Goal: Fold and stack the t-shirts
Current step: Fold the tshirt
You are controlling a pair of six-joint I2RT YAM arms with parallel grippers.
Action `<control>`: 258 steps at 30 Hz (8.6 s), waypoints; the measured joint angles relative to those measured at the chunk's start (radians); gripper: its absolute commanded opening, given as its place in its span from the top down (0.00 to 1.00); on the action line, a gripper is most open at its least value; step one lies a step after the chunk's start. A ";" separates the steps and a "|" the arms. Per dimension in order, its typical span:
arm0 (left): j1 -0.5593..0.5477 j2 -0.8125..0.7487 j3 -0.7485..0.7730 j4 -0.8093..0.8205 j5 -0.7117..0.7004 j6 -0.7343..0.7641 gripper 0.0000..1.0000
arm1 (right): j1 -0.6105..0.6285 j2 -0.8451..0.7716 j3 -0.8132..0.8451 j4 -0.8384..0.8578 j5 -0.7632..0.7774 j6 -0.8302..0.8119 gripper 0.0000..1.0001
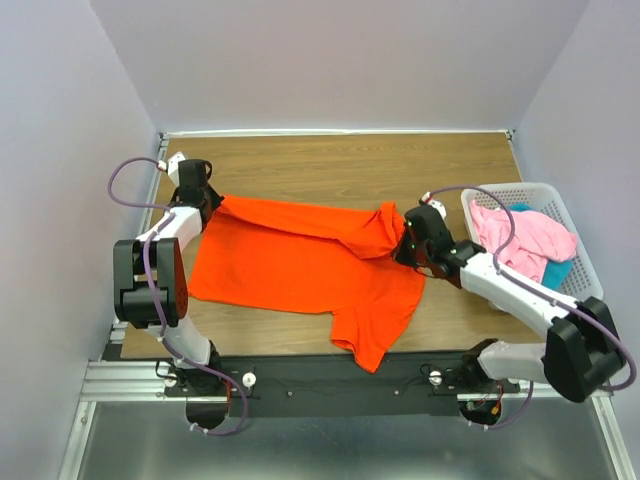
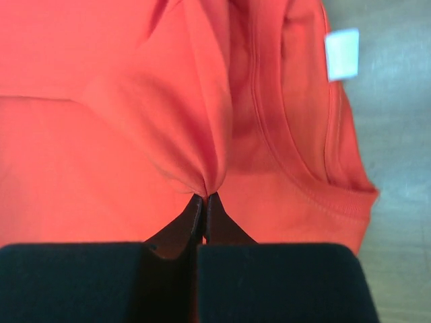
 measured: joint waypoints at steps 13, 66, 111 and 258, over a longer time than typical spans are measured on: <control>0.000 -0.080 -0.086 -0.095 -0.073 -0.006 0.02 | 0.024 -0.253 -0.231 -0.023 0.014 0.113 0.25; 0.009 0.209 0.103 -0.014 0.134 0.043 0.02 | -0.319 0.531 0.454 -0.012 -0.006 -0.209 0.43; 0.024 0.208 0.092 0.008 0.124 0.044 0.02 | -0.385 0.559 0.474 0.093 -0.306 -0.266 0.84; 0.023 -0.092 -0.100 0.025 0.180 0.043 0.02 | 0.023 0.347 0.489 -0.192 0.017 -0.123 0.00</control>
